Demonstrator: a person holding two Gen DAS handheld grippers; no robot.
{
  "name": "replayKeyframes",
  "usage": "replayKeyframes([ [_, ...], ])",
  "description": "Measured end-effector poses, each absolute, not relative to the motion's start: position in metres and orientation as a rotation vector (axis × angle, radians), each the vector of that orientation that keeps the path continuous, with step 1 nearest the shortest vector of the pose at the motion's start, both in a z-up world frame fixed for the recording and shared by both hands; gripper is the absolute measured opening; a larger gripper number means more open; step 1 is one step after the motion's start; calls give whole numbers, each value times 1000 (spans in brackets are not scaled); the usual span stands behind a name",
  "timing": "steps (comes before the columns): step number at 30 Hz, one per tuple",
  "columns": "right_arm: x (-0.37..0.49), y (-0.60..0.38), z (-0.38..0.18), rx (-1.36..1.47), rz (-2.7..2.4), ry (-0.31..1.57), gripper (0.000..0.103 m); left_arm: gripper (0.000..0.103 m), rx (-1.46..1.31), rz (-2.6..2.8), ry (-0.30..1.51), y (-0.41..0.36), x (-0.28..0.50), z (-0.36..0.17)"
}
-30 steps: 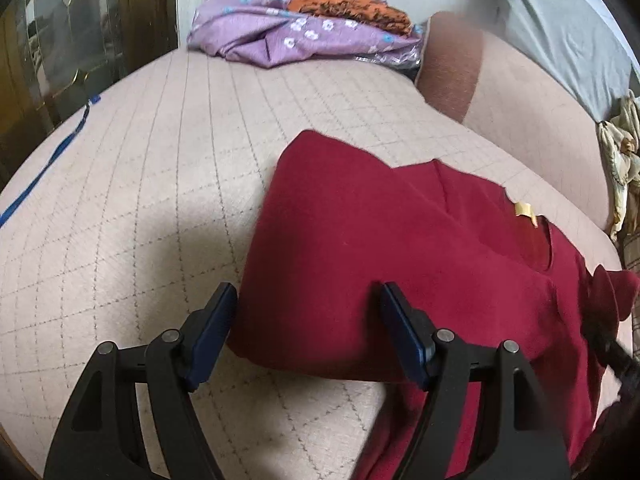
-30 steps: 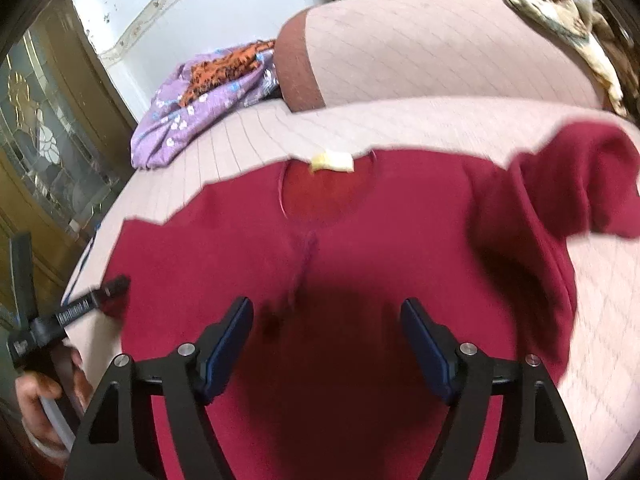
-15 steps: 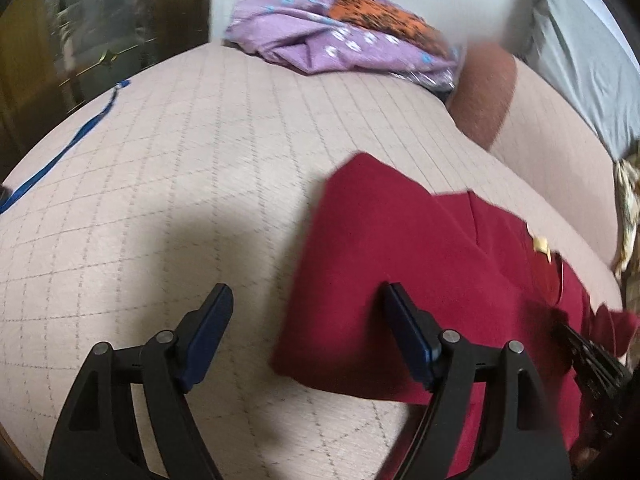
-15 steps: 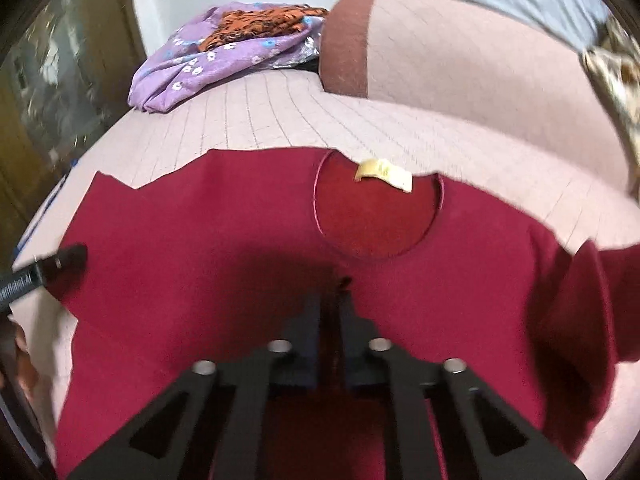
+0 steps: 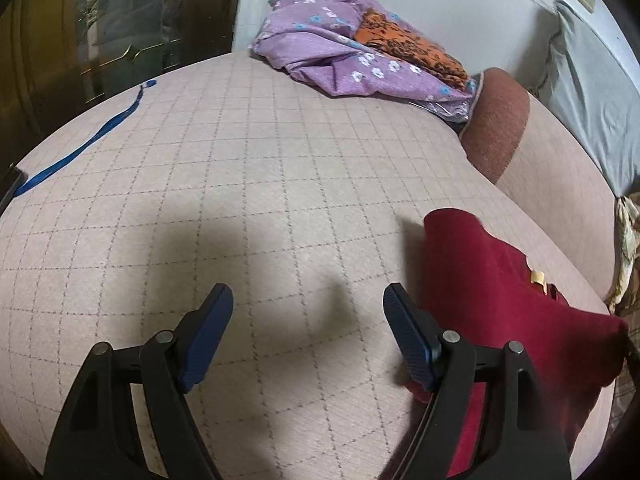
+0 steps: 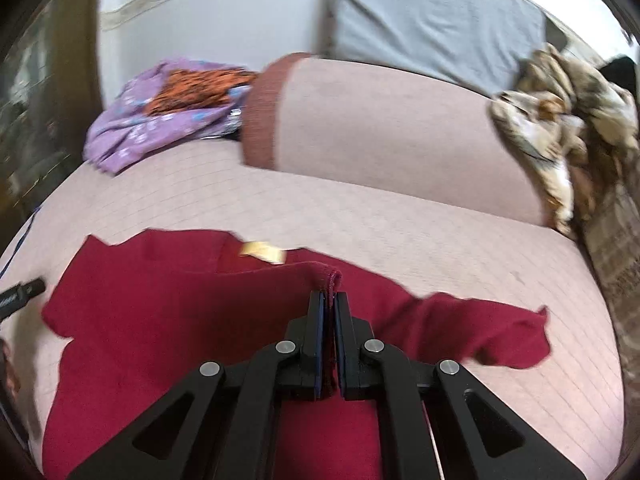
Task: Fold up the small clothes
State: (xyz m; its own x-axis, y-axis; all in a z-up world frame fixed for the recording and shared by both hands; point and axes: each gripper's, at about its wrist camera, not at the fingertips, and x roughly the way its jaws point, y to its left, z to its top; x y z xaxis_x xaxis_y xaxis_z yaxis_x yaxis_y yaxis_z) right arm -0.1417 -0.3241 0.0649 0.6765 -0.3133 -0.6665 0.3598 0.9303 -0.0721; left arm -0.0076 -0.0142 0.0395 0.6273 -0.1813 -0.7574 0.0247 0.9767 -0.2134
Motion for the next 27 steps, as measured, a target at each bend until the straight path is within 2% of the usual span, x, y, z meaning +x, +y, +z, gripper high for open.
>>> replayKeyframes([
  [9, -144, -363, 48, 81, -479, 795, 4, 77, -122, -277, 878, -34, -20, 48],
  [16, -127, -370, 8, 35, -505, 934, 8, 77, -70, -315, 928, -51, -21, 37],
  [18, -126, -370, 9, 43, -521, 960, 14, 77, -24, -287, 942, -57, -22, 32],
  [19, -126, -368, 13, 45, -529, 962, 25, 77, 10, -256, 951, -60, -21, 28],
  [20, -128, -361, 22, 47, -531, 935, 42, 78, 27, -238, 959, -61, -21, 26],
  [21, -129, -354, 31, 53, -507, 899, 50, 77, 35, -224, 969, -60, -20, 23],
  [22, -126, -329, 49, 82, -367, 812, 63, 77, 37, -207, 984, -59, -17, 20],
  [23, -126, -329, 49, 82, -367, 812, 69, 77, 35, -195, 993, -58, -16, 18],
  [27, -91, -272, 59, 140, -13, 795, 68, 78, 25, -182, 992, -55, -14, 16],
])
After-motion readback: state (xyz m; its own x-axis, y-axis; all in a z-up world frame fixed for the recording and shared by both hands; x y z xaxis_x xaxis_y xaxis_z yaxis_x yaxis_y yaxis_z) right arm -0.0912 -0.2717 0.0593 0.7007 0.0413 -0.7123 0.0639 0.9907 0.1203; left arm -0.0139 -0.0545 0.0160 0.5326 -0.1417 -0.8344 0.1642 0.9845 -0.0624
